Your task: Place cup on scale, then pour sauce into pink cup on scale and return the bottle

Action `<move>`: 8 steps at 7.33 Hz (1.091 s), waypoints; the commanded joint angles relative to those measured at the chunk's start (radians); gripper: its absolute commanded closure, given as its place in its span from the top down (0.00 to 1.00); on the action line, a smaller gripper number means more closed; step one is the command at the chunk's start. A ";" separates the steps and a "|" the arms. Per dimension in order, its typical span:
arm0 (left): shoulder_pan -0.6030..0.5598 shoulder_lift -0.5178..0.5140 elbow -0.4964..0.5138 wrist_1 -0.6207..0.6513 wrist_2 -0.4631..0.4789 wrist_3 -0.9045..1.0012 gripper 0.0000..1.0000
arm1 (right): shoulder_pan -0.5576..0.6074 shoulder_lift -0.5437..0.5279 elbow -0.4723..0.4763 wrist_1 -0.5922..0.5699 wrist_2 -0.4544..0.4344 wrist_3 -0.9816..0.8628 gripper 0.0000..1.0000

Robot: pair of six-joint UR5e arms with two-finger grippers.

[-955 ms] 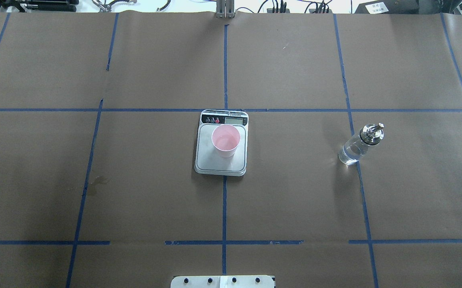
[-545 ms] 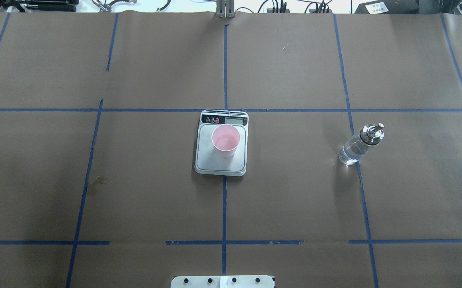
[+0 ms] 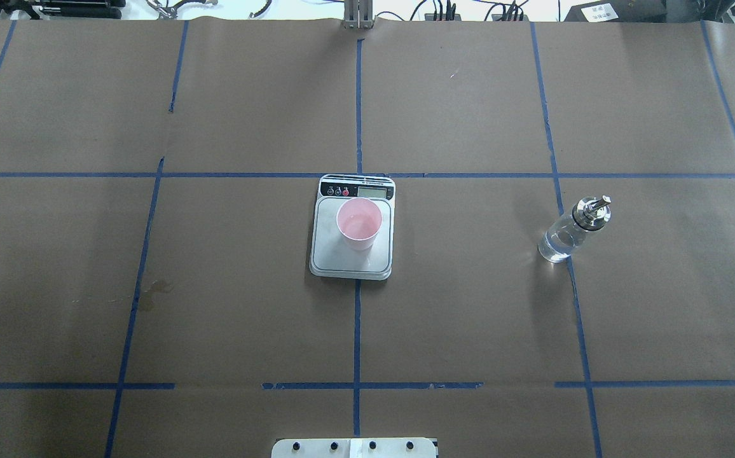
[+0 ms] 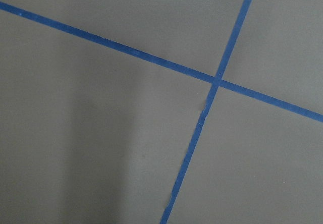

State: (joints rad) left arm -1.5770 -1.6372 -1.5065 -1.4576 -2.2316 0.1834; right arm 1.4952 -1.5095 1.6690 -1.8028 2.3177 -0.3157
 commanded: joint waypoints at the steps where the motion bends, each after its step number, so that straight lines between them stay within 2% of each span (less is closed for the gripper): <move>1: 0.002 0.057 -0.111 0.107 -0.104 -0.001 1.00 | -0.001 0.012 -0.031 -0.001 0.020 -0.003 1.00; 2: 0.002 0.085 -0.148 0.102 -0.114 -0.001 1.00 | -0.018 0.012 -0.035 -0.001 0.009 -0.003 1.00; 8: 0.002 0.079 -0.175 0.083 -0.114 0.001 1.00 | -0.020 0.000 -0.031 0.008 -0.017 -0.008 1.00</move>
State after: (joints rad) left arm -1.5754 -1.5562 -1.6791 -1.3644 -2.3454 0.1841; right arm 1.4758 -1.5015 1.6381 -1.7996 2.3017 -0.3223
